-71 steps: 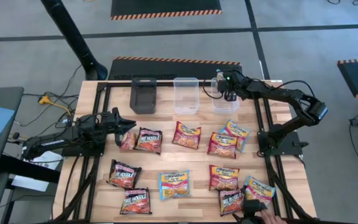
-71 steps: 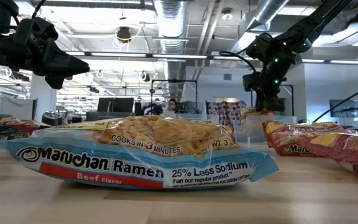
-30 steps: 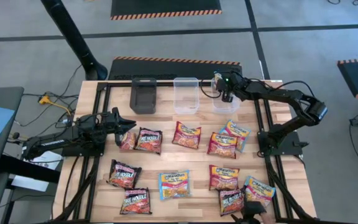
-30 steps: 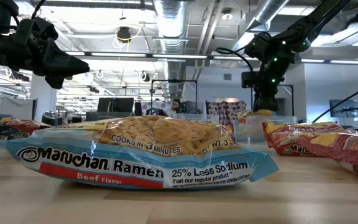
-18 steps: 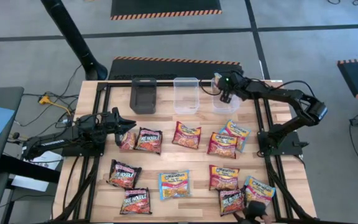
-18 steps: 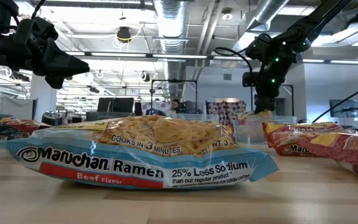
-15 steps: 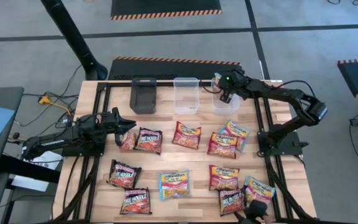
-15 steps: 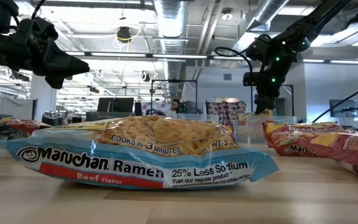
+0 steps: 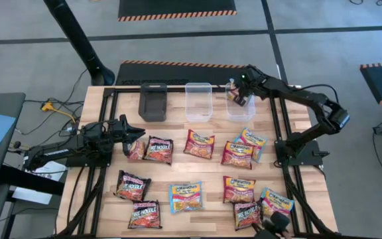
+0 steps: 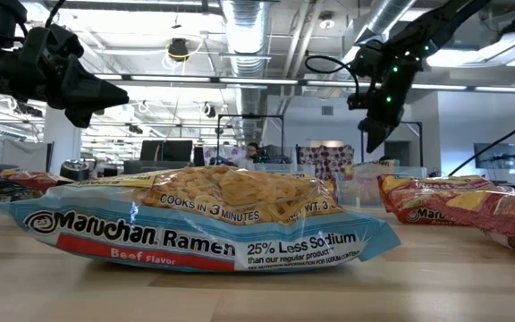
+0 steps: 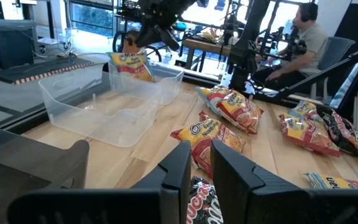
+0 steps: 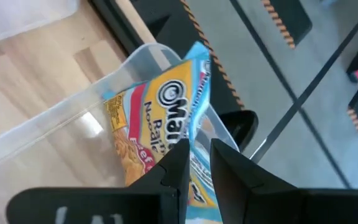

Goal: Sort Maruchan noodles
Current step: Put the light blue noodle pack into the right transparent bin

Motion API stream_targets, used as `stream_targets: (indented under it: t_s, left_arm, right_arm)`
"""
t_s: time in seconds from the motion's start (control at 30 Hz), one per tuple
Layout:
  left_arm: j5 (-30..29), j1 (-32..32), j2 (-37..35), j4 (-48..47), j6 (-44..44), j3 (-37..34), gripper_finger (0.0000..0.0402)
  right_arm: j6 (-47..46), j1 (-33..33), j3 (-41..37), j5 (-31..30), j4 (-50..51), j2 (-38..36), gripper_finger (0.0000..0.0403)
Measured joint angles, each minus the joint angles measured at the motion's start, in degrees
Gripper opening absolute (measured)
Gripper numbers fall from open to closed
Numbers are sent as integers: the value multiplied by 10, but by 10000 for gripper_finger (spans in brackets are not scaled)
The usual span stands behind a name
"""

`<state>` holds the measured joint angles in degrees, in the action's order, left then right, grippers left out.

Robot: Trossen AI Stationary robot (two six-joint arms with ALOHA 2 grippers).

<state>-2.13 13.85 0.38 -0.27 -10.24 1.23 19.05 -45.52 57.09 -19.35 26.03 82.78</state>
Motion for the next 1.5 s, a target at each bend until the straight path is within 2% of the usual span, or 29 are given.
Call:
stream_targets:
  t_s: [0.13, 0.3, 0.37, 0.87, 1.07, 1.5]
  left_arm:
    - [0, 0, 0, 0, 0, 0, 51]
    - [0, 0, 0, 0, 0, 0, 51]
    - [0, 0, 0, 0, 0, 0, 51]
    - [0, 0, 0, 0, -1, 0, 51]
    - [0, 0, 0, 0, -1, 0, 51]
    - [0, 0, 0, 0, -1, 0, 51]
  right_arm:
    - [-36, 0, 28, 18, 64, 0, 88]
    - [-113, -6, 45, 155, 141, 0, 88]
    - [-137, -11, 45, 180, 155, 2, 88]
    - [-171, -47, 44, 177, 156, 98, 87]
    - [-160, -53, 44, 114, 134, 125, 87]
    - [-147, -56, 44, 88, 77, 129, 87]
